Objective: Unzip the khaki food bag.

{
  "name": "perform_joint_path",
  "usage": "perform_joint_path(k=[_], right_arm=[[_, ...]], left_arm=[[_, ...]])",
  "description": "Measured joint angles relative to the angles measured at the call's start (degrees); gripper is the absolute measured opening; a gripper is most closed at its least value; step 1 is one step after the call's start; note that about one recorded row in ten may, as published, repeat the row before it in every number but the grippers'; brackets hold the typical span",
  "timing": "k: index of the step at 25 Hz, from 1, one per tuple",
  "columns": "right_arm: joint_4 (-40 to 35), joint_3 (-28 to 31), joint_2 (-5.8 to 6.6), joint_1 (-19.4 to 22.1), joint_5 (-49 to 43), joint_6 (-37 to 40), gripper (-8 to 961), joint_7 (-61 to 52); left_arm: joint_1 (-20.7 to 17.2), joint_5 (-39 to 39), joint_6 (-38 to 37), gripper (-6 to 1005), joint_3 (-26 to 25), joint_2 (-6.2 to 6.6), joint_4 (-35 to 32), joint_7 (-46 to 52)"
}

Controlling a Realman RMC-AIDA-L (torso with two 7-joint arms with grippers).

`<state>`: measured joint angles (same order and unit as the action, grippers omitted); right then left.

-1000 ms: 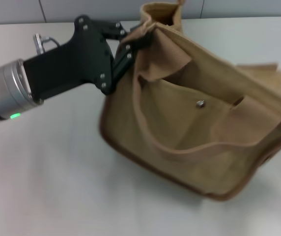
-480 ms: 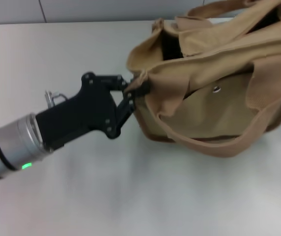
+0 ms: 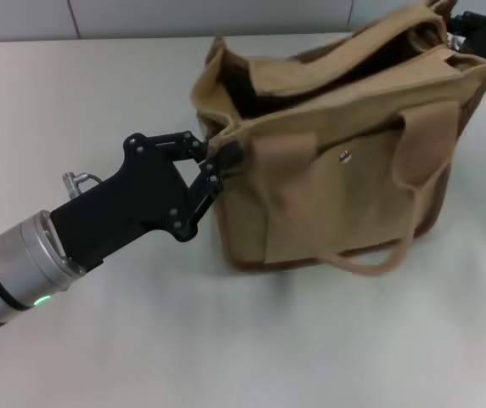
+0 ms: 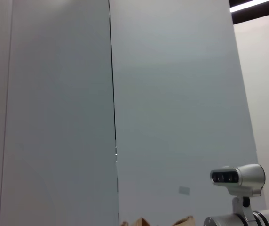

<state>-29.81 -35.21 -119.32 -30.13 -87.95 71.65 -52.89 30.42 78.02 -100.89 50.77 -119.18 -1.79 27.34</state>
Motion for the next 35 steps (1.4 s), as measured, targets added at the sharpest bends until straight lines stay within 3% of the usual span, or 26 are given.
perform_joint_path(k=[3,5,10,16,19,21,24,29,31,32,35], right_arm=[[0.0,-0.1,-0.04,0.5,0.1,-0.3,181,-0.3],[-0.7,-0.1,-0.04,1.5,0.3,0.6,260,-1.2],[-4.0,1.1,-0.02,5.5,1.8,6.5,419,-5.3],[-4.6,1.7,0.09,13.4,14.0,17.5,542,-6.2],[-4.5,1.6,0.18,15.5,16.7,21.1,603,-6.3],[-4.5,2.0,0.25,18.2,18.4,27.8,789,-7.2],[-4.6,2.4,0.30,19.7,18.0,32.8,823,-7.4],[-5.2,2.3,0.50,22.1,10.8,41.9,845,-4.8],[-6.3,2.1,0.73,22.2,-0.2,45.1,845,-0.4],[-6.3,2.1,0.73,22.2,-0.2,45.1,845,-0.4],[-6.9,1.9,0.71,21.1,-11.5,45.4,845,2.2]], left_arm=[[0.2,-0.1,0.3,139,0.0,0.00,0.1,0.4],[0.2,-0.1,0.3,140,0.0,-0.01,0.0,0.5],[-0.7,-0.3,-3.1,364,-1.8,0.16,-1.7,0.5],[-4.5,-0.6,-10.2,575,-6.0,0.43,-9.2,2.3],[-5.1,-0.6,-11.6,644,-6.2,0.45,-10.2,2.6],[-5.9,-0.4,-12.7,690,-5.5,0.57,-12.5,4.8],[-6.5,-0.1,-12.8,758,-3.4,0.65,-14.7,6.6],[-7.8,0.3,-12.8,806,4.9,1.28,-19.2,9.7],[-7.9,2.2,-12.5,807,10.4,1.89,-20.7,11.7],[-7.9,2.2,-12.5,807,10.4,1.89,-20.7,11.7],[-6.3,8.4,-10.8,807,12.9,2.23,-21.2,15.0]])
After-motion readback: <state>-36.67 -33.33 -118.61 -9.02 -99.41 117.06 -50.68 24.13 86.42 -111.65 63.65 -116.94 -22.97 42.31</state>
